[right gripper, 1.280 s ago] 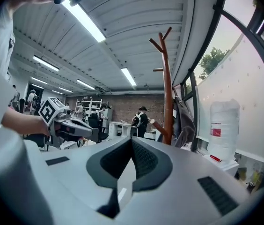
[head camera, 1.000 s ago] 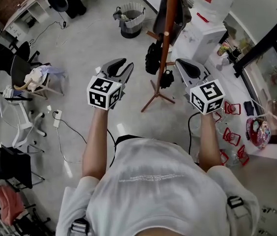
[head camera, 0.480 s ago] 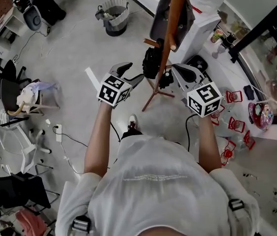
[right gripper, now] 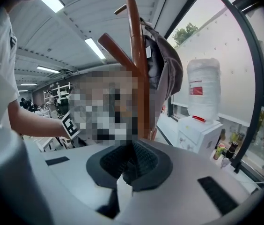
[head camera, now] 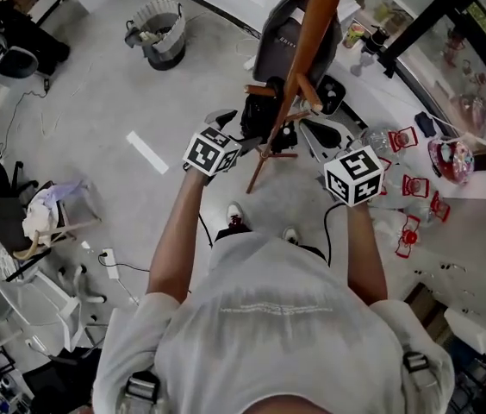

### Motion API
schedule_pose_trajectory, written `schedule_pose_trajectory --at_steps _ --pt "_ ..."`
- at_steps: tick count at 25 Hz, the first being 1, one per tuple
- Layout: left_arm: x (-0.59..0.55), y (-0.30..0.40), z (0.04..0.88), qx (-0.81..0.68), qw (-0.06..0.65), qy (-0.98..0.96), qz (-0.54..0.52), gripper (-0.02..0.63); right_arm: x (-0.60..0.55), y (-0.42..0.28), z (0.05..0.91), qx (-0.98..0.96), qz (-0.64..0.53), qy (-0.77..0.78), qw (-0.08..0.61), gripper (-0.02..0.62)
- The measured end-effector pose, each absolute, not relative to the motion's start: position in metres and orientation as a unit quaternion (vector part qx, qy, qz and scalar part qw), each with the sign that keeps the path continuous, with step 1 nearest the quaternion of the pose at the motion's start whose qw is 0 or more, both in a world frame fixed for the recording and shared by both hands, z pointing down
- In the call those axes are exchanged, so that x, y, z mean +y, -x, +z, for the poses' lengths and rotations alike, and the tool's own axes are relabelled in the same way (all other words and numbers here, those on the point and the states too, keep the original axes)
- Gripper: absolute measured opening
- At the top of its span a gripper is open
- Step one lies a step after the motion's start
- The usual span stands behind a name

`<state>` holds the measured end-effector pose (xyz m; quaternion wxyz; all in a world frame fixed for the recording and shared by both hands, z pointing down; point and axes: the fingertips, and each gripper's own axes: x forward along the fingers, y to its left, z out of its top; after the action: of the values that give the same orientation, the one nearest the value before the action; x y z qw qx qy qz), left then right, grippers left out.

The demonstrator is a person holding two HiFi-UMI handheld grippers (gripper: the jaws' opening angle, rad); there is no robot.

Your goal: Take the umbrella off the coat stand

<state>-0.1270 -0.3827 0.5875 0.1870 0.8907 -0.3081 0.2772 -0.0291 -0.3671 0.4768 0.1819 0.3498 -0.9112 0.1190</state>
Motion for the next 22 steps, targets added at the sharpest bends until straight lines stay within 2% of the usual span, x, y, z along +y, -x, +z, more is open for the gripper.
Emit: schedule_pose_trajectory --at_steps 11,18,22 --pt "-0.417 0.103 0.633 -0.199 0.185 -0.924 0.268 0.465 -0.378 0.023 0.499 -0.861 0.159 -0.445 0.189 0.025" --pt "-0.416 0.077 0.662 -0.122 0.190 -0.935 0.275 0.468 -0.369 0.011 0.508 -0.832 0.172 -0.487 0.203 0.025" --pt "-0.421 0.068 0.668 -0.120 0.192 -0.943 0.244 0.468 -0.366 0.003 0.510 -0.821 0.172 -0.503 0.207 0.025"
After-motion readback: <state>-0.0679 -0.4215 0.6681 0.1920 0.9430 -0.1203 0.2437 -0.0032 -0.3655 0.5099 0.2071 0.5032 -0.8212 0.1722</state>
